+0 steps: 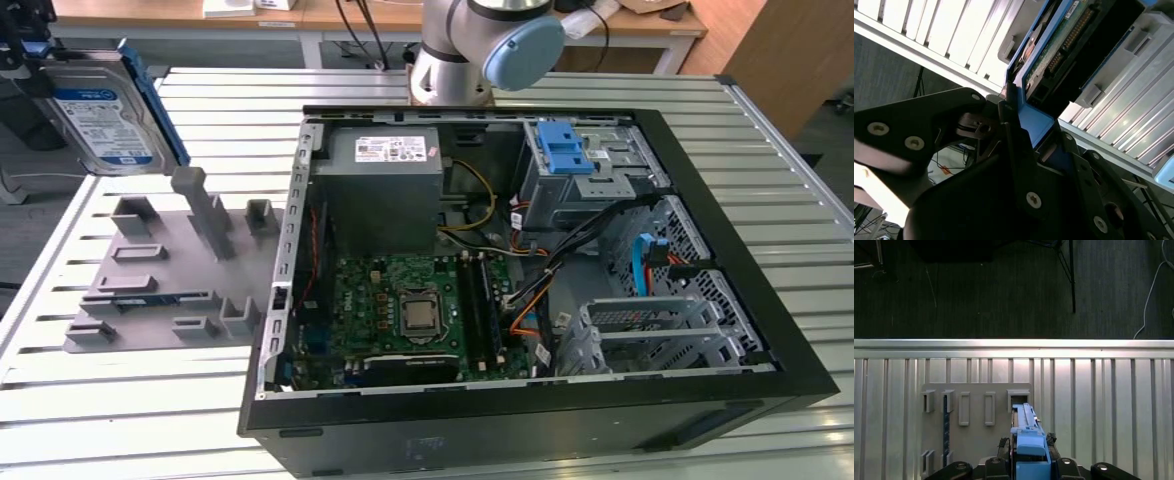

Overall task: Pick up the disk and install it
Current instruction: 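Pick up the disk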

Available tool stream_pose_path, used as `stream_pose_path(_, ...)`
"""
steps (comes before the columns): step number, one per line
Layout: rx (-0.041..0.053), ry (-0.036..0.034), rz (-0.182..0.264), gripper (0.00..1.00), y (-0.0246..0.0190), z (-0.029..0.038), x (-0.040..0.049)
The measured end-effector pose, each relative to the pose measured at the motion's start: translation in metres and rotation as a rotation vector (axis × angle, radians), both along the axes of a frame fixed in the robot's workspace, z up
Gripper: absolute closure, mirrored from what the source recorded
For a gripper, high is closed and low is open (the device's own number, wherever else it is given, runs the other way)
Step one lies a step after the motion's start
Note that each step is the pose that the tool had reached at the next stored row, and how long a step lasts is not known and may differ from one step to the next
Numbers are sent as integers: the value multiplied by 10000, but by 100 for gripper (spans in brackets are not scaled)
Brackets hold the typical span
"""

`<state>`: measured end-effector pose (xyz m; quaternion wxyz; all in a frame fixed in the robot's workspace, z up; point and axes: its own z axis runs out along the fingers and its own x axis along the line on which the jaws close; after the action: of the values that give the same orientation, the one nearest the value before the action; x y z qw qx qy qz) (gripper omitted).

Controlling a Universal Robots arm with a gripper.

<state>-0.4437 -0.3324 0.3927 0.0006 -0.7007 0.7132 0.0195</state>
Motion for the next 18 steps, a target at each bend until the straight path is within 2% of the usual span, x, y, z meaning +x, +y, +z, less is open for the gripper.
stream_pose_path(18, 0, 0, 0, 64, 2, 124, 0)
